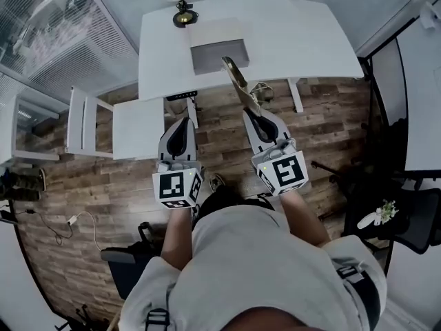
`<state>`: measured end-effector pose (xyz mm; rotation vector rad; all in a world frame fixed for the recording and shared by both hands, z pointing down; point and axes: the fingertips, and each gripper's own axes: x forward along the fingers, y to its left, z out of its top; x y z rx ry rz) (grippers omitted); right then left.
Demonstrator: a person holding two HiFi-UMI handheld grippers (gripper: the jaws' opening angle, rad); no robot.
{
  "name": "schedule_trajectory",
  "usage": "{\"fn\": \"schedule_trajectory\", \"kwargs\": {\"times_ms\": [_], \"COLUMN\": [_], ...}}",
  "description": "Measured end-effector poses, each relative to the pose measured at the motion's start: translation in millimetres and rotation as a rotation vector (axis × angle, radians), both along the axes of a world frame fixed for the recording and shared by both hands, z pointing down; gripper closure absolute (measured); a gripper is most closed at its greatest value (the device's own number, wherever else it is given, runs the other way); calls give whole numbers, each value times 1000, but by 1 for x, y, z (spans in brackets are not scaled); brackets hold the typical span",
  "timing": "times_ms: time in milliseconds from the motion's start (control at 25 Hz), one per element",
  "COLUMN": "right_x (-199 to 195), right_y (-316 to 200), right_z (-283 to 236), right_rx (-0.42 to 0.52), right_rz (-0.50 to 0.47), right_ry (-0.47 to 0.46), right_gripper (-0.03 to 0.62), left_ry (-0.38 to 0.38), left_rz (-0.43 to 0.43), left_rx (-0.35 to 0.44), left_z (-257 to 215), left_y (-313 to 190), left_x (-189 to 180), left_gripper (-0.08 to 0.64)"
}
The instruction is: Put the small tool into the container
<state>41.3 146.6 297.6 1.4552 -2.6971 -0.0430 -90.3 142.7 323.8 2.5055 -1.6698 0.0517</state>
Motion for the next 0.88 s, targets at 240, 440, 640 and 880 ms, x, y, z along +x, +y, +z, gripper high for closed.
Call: {"fn": "schedule_trajectory", "kwargs": {"times_ms": [240, 440, 640, 880], "right_x": [-14, -22, -21, -12], "right_y": [-49, -78, -99, -148], "right_z": [16, 36, 57, 85], "right_rx": [-88, -141, -176, -243], "right_rz": [36, 41, 26, -15], "right_ry": [-50, -27, -15, 42], "right_gripper": [568, 568, 568, 568], "left_ry": [23, 28, 29, 14], "left_rz": [4, 2, -5, -10], "left_rx": [-29, -64, -89, -127], "left_z": [12, 29, 48, 65], "left_y": [-43, -67, -87, -134], "left_x": [-26, -36, -35, -20], "left_gripper": [538, 538, 538, 538]}}
